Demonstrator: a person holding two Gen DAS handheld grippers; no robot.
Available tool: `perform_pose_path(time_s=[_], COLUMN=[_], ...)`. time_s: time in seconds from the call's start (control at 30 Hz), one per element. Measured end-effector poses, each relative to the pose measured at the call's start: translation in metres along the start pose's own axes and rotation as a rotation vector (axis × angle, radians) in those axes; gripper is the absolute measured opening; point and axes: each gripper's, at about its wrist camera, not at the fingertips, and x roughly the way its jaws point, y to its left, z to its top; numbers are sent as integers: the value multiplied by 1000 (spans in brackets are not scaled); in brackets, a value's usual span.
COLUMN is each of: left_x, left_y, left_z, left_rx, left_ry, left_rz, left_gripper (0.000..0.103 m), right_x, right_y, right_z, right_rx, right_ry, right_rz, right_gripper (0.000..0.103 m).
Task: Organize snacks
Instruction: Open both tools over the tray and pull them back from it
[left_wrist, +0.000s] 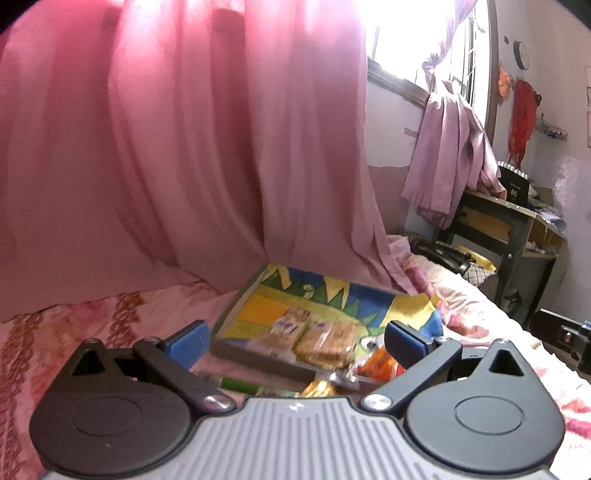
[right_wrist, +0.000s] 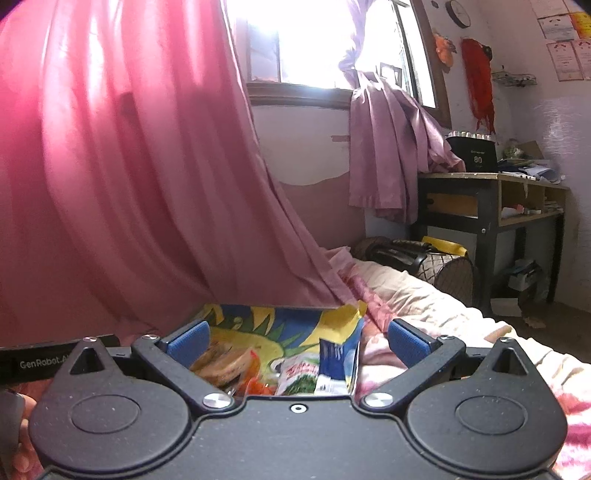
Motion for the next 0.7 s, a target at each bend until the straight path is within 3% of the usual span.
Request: perform_pose_path(time_s=[0.47,0.7], left_x=[-54,-69], left_y=[13,21], left_z=[-32,-44], left_rx=[34,38], left_ry=[69,122], left_rz=[50,82], left_gripper=[103,103], right_x=[-60,-73], right_y=[16,23], right_z=[-20,-33], right_rx=[4,-5], right_ry=[45,111], right_rz=[26,25], right_gripper=[102,102])
